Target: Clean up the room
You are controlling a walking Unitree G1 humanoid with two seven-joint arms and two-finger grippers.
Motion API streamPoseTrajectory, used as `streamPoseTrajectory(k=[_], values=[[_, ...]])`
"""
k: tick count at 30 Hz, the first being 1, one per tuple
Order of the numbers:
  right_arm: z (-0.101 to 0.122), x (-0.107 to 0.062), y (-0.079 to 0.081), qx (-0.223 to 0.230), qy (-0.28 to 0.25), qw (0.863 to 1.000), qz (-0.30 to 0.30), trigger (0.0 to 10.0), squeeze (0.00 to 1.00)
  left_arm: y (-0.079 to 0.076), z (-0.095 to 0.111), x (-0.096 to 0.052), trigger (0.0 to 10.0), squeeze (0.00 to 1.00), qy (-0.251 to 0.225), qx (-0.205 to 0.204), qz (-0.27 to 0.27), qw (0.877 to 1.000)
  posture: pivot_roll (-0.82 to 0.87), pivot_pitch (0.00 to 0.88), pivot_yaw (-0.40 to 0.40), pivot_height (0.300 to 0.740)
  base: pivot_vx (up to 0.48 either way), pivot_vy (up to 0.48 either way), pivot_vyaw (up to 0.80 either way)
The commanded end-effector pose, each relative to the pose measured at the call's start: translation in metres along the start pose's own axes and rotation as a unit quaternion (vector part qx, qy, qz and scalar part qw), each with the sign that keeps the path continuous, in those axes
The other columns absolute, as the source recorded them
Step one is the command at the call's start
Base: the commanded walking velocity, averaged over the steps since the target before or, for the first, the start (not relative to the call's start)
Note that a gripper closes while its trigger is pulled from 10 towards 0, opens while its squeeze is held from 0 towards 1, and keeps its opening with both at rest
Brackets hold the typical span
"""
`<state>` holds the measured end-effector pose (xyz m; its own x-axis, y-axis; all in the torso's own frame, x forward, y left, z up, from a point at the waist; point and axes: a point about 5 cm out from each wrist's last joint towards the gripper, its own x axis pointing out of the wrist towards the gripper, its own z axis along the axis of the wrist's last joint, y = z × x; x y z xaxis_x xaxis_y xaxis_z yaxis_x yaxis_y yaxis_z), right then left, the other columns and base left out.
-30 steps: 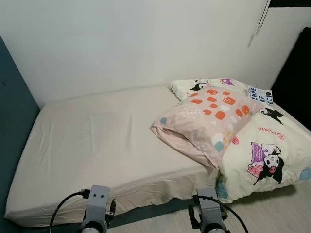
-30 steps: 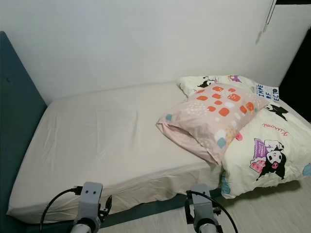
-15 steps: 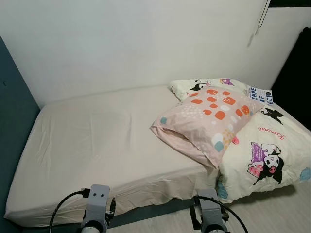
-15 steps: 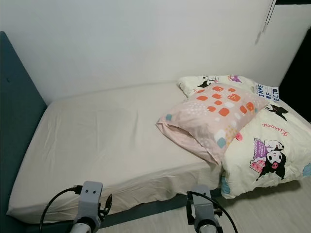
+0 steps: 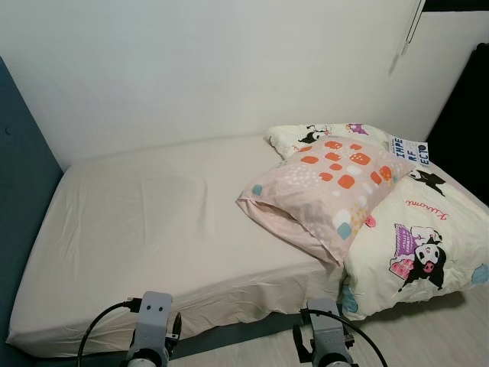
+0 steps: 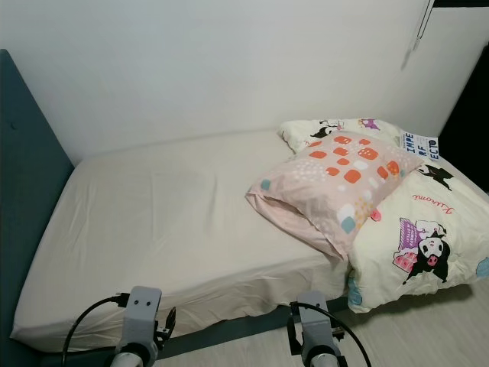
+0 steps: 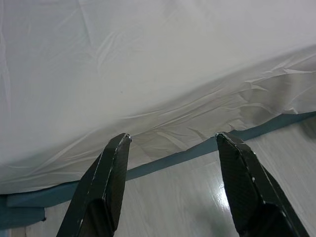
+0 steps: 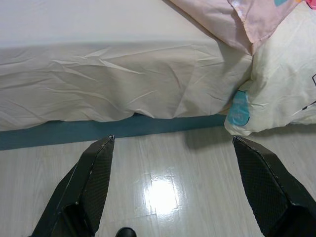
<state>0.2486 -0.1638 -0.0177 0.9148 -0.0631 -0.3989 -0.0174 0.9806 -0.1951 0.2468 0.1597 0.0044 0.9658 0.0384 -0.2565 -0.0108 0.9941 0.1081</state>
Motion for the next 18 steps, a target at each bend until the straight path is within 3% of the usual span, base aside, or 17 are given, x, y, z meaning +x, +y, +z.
streamPoseTrajectory(k=[1,18], values=[[-0.0025,-0.0020,0.0023,0.007,0.002,1.000,-0.001,10.0,0.00,-0.0035,-0.0057,-0.0032,10.0,0.00,0.014,0.000,-0.006,1.000,-0.03,0.131,-0.002,0.740,0.000,0.000,0.00],[-0.0028,-0.0010,0.0031,0.009,0.006,1.000,0.016,10.0,0.00,-0.0037,-0.0057,-0.0026,10.0,0.00,0.014,0.002,-0.007,1.000,-0.04,0.118,-0.003,0.740,0.000,0.000,0.00]])
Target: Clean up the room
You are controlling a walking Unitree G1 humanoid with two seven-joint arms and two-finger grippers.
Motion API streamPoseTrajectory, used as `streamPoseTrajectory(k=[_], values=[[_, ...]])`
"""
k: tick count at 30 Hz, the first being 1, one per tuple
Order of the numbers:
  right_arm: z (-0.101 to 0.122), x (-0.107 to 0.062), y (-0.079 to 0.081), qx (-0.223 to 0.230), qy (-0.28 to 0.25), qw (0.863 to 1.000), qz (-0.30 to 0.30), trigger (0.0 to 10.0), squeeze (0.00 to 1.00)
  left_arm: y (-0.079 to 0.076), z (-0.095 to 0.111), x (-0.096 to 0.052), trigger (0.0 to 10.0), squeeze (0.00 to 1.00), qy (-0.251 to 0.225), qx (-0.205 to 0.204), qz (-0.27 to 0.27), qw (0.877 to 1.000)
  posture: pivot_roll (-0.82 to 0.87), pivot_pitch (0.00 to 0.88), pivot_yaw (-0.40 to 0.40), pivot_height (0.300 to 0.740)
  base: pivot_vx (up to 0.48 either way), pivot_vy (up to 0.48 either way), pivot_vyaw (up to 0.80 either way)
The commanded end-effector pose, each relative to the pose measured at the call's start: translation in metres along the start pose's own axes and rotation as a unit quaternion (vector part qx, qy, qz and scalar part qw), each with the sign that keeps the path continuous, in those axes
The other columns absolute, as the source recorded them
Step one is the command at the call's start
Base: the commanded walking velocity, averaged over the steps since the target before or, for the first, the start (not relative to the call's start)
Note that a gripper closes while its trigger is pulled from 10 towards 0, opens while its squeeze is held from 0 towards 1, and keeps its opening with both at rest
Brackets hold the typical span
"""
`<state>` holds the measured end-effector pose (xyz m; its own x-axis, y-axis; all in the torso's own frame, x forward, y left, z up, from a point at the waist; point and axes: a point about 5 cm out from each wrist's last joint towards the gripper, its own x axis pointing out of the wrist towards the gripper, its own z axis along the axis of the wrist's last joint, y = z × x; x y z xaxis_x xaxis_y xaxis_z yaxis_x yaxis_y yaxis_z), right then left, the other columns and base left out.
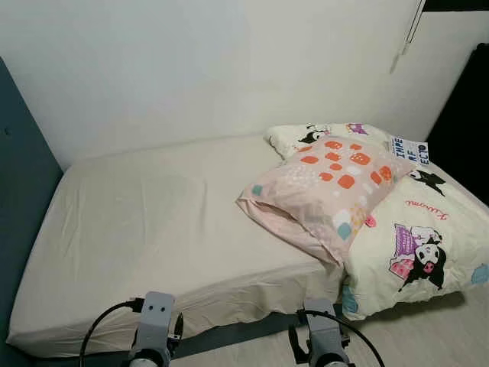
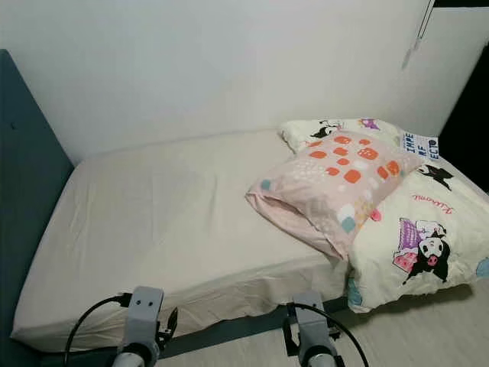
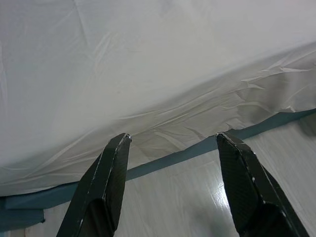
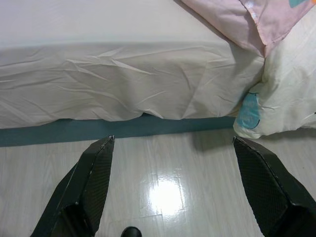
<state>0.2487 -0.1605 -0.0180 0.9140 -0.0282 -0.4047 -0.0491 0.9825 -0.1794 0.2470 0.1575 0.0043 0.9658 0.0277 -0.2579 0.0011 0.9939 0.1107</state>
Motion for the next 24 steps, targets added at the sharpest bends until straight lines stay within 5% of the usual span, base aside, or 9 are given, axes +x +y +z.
streamPoseTrajectory(k=[1,24], values=[[-0.0034,-0.0011,-0.0003,0.007,0.007,1.000,-0.002,10.0,0.00,-0.0016,-0.0056,-0.0024,10.0,0.00,0.014,-0.001,-0.002,1.000,-0.04,0.116,-0.003,0.740,0.000,0.000,0.00],[-0.0059,-0.0019,0.0008,0.003,0.014,1.000,0.001,10.0,0.00,-0.0004,-0.0077,-0.0040,10.0,0.00,0.017,0.000,-0.003,1.000,-0.03,0.113,-0.003,0.740,0.000,0.000,0.00]])
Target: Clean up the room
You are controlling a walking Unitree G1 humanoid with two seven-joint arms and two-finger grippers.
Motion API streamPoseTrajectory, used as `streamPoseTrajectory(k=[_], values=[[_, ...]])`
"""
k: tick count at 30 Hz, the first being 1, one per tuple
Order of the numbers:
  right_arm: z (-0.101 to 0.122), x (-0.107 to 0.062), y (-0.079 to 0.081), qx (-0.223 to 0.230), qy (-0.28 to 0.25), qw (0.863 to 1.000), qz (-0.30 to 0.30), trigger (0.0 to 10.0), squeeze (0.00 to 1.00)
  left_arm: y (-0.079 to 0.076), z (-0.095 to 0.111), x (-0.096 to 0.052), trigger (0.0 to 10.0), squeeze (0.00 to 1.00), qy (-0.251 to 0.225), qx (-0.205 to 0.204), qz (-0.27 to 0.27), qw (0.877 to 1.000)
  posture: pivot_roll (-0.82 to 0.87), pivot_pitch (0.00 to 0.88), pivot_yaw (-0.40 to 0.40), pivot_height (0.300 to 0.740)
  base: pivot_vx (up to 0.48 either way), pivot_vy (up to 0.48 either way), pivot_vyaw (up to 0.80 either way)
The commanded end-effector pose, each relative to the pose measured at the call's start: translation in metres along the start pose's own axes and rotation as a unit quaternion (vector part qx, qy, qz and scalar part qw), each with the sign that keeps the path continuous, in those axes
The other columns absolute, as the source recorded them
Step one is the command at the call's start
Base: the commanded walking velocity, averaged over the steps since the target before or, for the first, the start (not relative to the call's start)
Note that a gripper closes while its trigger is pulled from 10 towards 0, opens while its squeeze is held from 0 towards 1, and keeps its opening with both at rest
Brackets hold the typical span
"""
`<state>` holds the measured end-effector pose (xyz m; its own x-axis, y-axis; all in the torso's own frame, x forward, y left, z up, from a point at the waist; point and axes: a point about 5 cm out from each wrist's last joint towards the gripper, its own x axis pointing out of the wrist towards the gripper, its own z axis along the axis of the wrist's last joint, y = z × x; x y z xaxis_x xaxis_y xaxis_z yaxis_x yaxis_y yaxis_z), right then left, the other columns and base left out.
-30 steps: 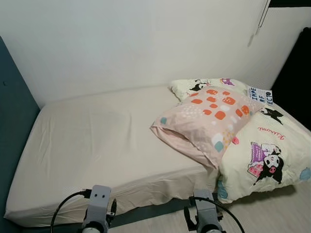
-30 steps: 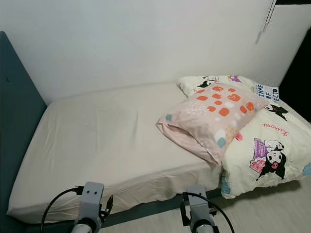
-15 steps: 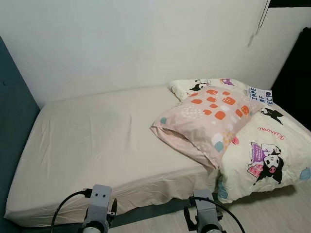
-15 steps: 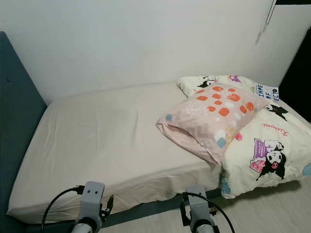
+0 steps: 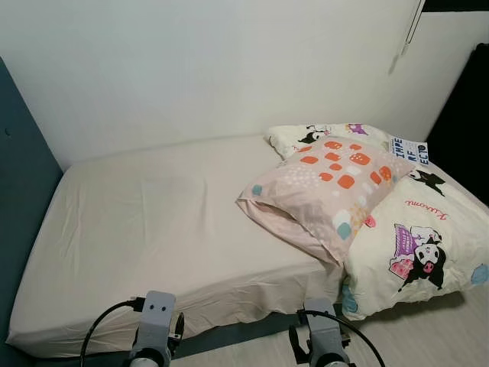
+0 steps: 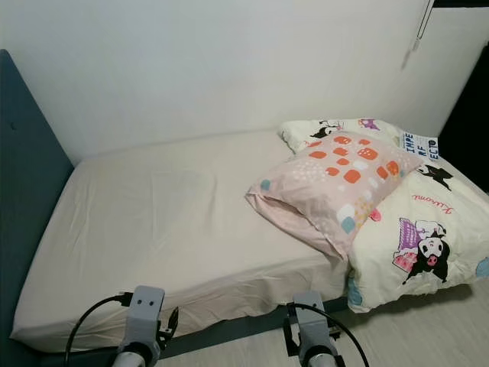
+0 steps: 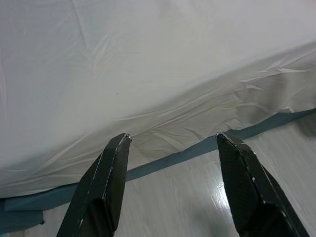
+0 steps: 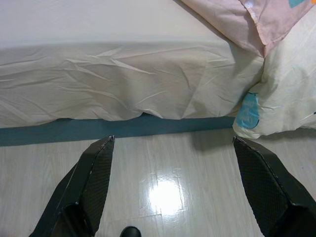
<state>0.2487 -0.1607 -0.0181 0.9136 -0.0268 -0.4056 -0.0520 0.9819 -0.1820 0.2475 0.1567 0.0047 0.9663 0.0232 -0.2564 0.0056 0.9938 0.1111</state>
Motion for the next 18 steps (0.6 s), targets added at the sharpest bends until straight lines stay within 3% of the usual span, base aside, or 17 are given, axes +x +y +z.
streamPoseTrajectory(k=[1,18], values=[[-0.0059,-0.0019,0.0009,0.004,0.013,1.000,0.000,10.0,0.00,0.0002,-0.0083,-0.0044,10.0,0.00,0.018,-0.001,-0.001,1.000,-0.03,0.113,-0.003,0.740,0.000,0.000,0.00],[-0.0069,-0.0022,0.0001,0.004,0.015,1.000,0.001,10.0,0.00,-0.0001,-0.0082,-0.0043,10.0,0.00,0.017,0.000,-0.001,1.000,-0.03,0.112,-0.006,0.740,0.000,0.000,0.00]])
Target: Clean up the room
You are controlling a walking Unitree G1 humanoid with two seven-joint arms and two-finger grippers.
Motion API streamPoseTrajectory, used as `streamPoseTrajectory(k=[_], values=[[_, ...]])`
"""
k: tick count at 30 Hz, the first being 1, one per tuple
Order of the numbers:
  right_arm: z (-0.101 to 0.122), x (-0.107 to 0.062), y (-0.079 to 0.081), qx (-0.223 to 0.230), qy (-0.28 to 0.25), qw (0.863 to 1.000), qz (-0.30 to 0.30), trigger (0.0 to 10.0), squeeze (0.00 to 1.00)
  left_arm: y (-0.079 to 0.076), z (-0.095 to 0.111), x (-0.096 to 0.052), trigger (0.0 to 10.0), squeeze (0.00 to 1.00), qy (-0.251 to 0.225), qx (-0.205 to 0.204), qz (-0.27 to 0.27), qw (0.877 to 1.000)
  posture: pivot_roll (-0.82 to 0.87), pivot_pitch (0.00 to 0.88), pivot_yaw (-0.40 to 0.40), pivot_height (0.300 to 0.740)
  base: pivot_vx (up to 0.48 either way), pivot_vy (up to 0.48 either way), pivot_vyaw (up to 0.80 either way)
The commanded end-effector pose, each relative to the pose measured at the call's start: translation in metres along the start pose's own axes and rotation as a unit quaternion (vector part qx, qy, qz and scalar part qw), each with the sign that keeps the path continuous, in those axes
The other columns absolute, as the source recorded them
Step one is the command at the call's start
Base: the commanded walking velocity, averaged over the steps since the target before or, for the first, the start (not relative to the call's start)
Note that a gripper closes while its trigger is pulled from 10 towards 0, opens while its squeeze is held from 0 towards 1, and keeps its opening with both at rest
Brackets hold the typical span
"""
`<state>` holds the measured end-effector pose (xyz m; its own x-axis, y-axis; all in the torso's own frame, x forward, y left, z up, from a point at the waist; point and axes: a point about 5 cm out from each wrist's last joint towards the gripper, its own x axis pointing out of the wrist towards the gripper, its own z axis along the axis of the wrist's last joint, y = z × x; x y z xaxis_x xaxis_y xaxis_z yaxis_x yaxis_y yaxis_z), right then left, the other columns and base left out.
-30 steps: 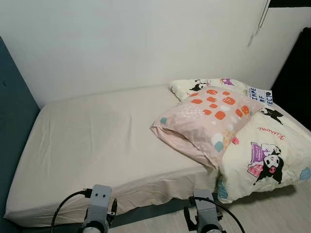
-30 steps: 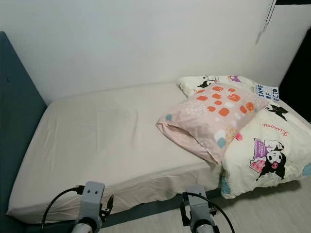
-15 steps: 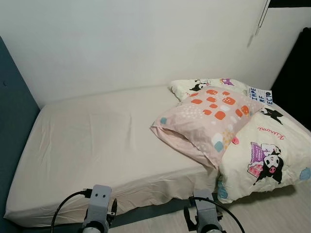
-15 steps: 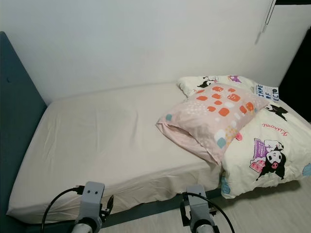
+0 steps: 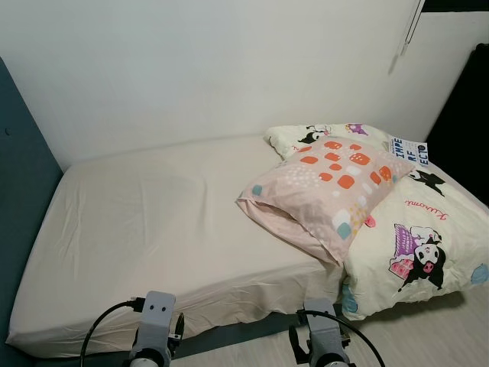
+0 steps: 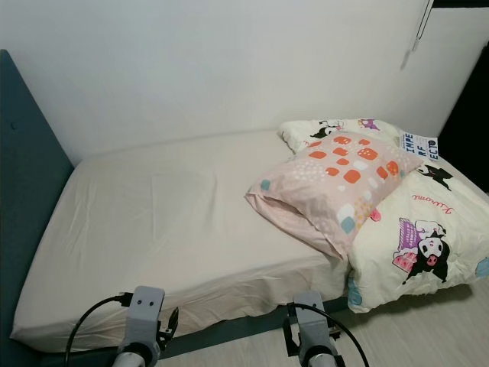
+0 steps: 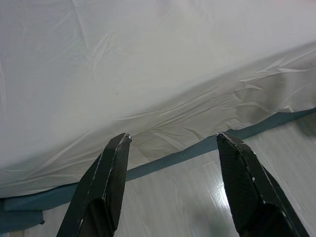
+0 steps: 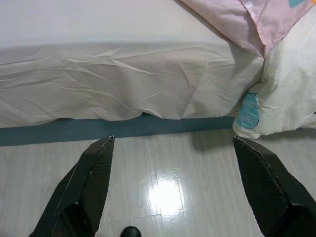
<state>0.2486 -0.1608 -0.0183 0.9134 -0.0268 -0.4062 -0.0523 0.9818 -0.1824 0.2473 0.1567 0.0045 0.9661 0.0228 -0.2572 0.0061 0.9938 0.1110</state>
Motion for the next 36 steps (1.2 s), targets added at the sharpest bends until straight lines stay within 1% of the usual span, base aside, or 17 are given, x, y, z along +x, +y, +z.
streamPoseTrajectory(k=[1,36], values=[[-0.0068,-0.0021,0.0001,0.004,0.015,1.000,0.000,10.0,0.00,0.0001,-0.0078,-0.0040,10.0,0.00,0.017,0.000,0.000,1.000,-0.03,0.112,-0.006,0.740,0.000,0.000,0.00],[-0.0079,-0.0025,0.0015,0.006,0.018,1.000,-0.001,10.0,0.00,0.0017,-0.0085,-0.0044,10.0,0.00,0.018,0.001,0.000,1.000,-0.03,0.116,-0.005,0.740,0.000,0.000,0.00]])
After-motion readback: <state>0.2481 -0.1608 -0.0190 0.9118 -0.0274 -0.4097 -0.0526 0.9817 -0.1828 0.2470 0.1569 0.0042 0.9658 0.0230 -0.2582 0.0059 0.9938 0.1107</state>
